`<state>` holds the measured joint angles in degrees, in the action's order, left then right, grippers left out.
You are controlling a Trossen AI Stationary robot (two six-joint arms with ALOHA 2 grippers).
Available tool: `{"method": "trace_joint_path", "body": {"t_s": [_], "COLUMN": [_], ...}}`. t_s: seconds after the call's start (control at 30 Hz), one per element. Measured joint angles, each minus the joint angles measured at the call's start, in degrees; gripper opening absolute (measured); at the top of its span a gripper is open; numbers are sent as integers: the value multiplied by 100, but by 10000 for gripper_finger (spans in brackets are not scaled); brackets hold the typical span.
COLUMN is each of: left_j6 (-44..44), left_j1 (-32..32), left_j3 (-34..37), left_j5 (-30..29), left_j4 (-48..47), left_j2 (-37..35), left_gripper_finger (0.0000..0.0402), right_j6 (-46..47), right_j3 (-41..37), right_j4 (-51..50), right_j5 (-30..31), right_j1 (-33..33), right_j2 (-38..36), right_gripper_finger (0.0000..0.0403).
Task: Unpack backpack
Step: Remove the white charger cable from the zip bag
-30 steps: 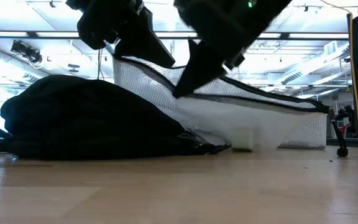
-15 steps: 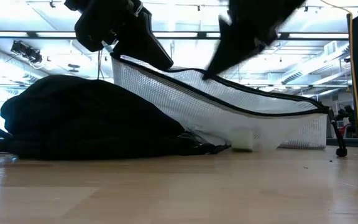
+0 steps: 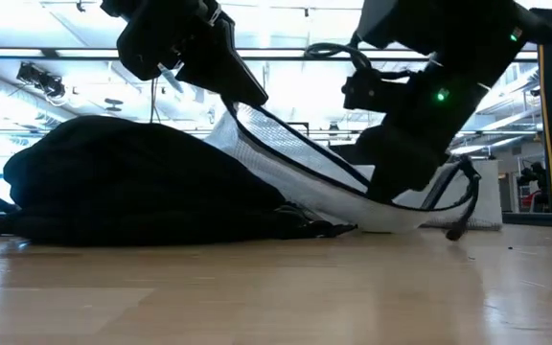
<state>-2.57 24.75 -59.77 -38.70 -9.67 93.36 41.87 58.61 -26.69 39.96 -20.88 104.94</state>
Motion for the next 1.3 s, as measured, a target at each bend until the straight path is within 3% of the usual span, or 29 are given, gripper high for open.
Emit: {"method": "trace_joint_path", "body": {"t_s": [0.17,0.37,0.57,0.73,0.9,1.0,1.13,1.3], "left_j6": [-2,-7,7,17,22,24,24,24], "left_j1": [0,0,-2,-2,-2,-2,-2,-2], "left_j3": [0,0,0,0,2,4,4,4], "left_j5": [0,-1,-2,-2,-1,-2,0,0], "left_j4": [-13,-10,26,53,32,8,-44,-58], "left_j2": [0,0,0,0,0,0,0,0], "left_gripper_finger": [35,35,35,35,35,35,35,35], "right_j6": [-593,-1344,-1502,-1418,-1350,-1431,-1691,-1859], "right_j3": [-25,-25,-25,-21,-11,-1,29,176], "right_j4": [500,1276,1245,1313,1347,1353,1314,1073], "right_j5": [-233,-270,-302,-1245,-2146,-2209,-2216,-2229], "right_j1": [-38,-106,376,991,1346,1380,1261,963], "right_j2": [3,3,3,72,323,429,358,17], "right_gripper_finger": [28,82,141,165,148,110,27,23]}}
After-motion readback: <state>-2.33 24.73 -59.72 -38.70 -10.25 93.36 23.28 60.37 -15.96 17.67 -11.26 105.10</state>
